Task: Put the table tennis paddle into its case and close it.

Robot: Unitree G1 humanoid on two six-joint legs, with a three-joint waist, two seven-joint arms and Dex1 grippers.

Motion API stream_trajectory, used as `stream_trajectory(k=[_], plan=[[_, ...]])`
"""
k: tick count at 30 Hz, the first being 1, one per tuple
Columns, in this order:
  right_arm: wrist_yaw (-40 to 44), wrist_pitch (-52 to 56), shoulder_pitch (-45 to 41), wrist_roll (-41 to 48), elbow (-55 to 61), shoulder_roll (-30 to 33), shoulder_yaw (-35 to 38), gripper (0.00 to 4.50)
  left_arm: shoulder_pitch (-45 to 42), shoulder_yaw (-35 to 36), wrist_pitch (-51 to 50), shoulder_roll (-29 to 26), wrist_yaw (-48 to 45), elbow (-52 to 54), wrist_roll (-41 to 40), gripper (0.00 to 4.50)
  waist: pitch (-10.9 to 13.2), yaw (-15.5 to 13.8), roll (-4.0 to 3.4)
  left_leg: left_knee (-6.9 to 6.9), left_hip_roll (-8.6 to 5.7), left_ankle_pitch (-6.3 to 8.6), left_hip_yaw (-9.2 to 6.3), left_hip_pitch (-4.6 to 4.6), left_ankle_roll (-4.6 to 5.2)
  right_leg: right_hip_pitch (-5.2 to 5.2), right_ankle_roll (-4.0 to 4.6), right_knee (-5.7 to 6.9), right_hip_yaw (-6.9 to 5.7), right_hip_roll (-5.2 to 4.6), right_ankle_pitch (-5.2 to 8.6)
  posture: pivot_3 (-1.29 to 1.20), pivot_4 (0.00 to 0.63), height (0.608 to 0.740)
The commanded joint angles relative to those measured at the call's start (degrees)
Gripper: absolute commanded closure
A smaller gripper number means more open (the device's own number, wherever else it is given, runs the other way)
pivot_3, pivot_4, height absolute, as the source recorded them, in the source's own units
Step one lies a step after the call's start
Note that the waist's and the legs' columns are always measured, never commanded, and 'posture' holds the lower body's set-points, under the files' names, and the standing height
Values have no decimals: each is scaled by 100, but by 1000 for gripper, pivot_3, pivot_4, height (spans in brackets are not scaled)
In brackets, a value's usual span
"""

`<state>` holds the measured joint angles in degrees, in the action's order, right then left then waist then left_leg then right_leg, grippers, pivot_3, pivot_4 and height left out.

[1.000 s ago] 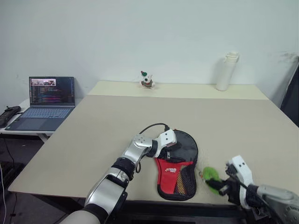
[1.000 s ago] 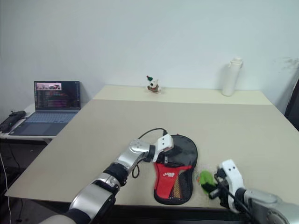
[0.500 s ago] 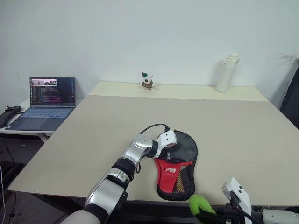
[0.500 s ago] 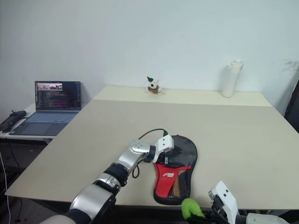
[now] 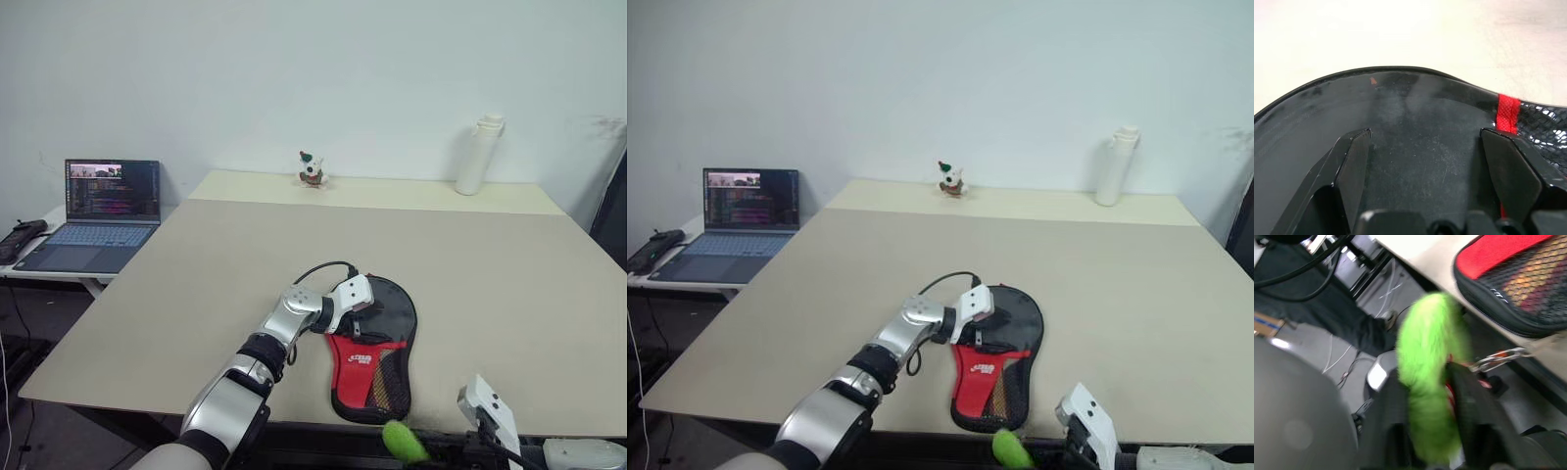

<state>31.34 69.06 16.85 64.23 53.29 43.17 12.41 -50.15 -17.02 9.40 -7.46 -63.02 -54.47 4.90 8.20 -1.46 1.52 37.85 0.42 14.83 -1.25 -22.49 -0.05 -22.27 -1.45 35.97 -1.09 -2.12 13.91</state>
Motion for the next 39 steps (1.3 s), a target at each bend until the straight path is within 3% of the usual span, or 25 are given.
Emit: stream_trajectory(k=[1,9,15,19,25,30,39], plan=[[290,-385,-116,204,-140,236,269,2253,351,-398,-216,33,14,-325,427,611,2,0,3,2,0,0,0,0,0,1,-1,0,0,0,0,0,150,740],[723,-1936,-1398,-1305,-1453,221,-116,2253,597,-55,-542,-287,-38,712,8,611,28,35,6,-2,2,0,3,8,-1,2,1,0,3,-1,0,0,150,740],[1072,-3101,-2721,-2392,-2859,-271,-752,2253,1354,648,-1404,-1023,58,2723,-754,611,102,205,-22,-21,20,2,15,-17,-3,-43,-23,10,20,33,-15,0,150,740],[1520,-3635,-3647,-2958,-4122,-382,-1062,2253,2153,1747,-2057,-1869,263,4134,-1593,611,149,296,-19,-27,34,0,36,-44,-3,-105,-12,52,48,73,-12,0,150,740],[2215,-4278,-4306,-3425,-5657,-360,-1074,2253,3033,2273,-2569,-2253,758,5338,-1967,611,214,152,-32,-20,30,0,33,-41,-4,-122,15,100,44,61,3,0,150,740],[2796,-4606,-4672,-3751,-6706,-66,-971,2253,3152,2128,-2753,-2239,1101,5803,-1938,611,237,91,-31,4,14,1,44,-46,-4,-116,35,97,46,40,-11,0,150,740],[2847,-4580,-4779,-4012,-7016,70,-875,2253,3243,2068,-2780,-2342,1214,5871,-1990,611,240,159,-37,2,29,0,51,-41,-4,-117,38,103,53,49,-15,0,150,740]])
